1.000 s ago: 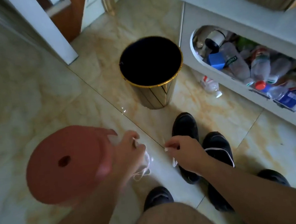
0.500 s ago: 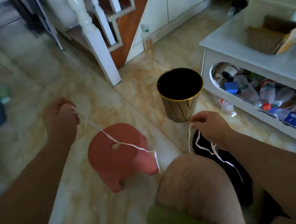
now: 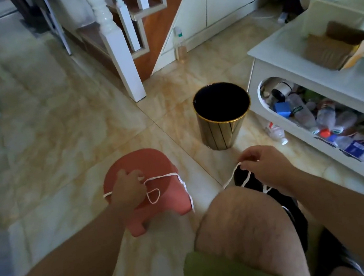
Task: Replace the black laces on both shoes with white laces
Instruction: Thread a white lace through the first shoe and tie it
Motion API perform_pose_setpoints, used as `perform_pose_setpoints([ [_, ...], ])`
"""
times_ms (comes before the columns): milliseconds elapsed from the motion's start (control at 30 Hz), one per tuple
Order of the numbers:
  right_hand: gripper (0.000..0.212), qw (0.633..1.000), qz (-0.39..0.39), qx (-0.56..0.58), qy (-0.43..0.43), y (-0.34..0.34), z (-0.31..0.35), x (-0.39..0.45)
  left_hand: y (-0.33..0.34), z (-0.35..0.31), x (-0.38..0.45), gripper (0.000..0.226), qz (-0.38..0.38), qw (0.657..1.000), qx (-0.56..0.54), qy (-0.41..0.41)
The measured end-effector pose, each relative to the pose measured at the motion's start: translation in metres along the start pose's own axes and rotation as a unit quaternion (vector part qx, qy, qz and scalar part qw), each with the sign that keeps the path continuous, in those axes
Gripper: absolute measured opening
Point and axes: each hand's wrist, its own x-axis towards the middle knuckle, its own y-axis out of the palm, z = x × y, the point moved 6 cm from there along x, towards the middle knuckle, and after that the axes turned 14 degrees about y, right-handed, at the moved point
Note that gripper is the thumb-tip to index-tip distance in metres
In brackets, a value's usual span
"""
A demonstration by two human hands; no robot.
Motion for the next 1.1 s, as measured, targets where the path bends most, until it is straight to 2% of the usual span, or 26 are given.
perform_pose_setpoints([
  [67,0.013,1.000,0.012,-0.004,0.014,0.010,-0.009,0.011,-0.007,-0.021,-0.002,0.021,-0.084,0.989,0.110,0.060],
  [133,0.013,0.999,0.035,-0.012,0.024,0.025,-0.019,0.019,0.005,-0.061,-0.010,0.017,-0.099,0.962,0.132,0.216],
  [167,0.013,0.998,0.047,-0.018,0.025,0.034,-0.023,0.021,0.025,-0.079,-0.014,0.017,-0.068,0.944,0.124,0.297],
  [200,0.014,0.998,0.058,-0.023,0.028,0.042,-0.028,0.025,0.050,-0.095,-0.019,0.018,0.002,0.927,0.119,0.355],
  [233,0.014,0.997,0.069,-0.021,0.036,0.050,-0.036,0.028,0.082,-0.103,-0.024,0.014,0.085,0.913,0.125,0.379],
  [300,0.014,0.994,0.095,-0.018,0.057,0.066,-0.051,0.037,0.136,-0.112,-0.036,0.010,0.232,0.897,0.117,0.358],
  [400,0.014,0.991,0.108,-0.035,0.072,0.084,-0.073,0.053,0.193,-0.103,-0.048,0.029,0.348,0.896,0.114,0.250],
  [467,0.014,0.989,0.114,-0.048,0.081,0.092,-0.084,0.061,0.214,-0.096,-0.045,0.023,0.344,0.907,0.144,0.198],
  [500,0.015,0.988,0.117,-0.057,0.082,0.096,-0.089,0.066,0.222,-0.096,-0.039,0.016,0.328,0.905,0.178,0.205],
  [633,0.018,0.987,0.123,-0.064,0.080,0.109,-0.103,0.085,0.245,-0.110,-0.006,0.006,0.274,0.855,0.304,0.320],
  [767,0.017,0.985,0.129,-0.051,0.100,0.113,-0.112,0.099,0.264,-0.125,0.025,0.015,0.279,0.803,0.336,0.406],
  [833,0.018,0.986,0.125,-0.039,0.105,0.111,-0.115,0.104,0.270,-0.128,0.034,0.008,0.286,0.787,0.375,0.397],
  [1000,0.018,0.984,0.122,-0.022,0.126,0.111,-0.126,0.110,0.269,-0.133,0.060,0.028,0.287,0.788,0.453,0.302],
  [1100,0.016,0.983,0.122,-0.021,0.136,0.113,-0.134,0.110,0.271,-0.138,0.065,0.027,0.312,0.778,0.445,0.316],
])
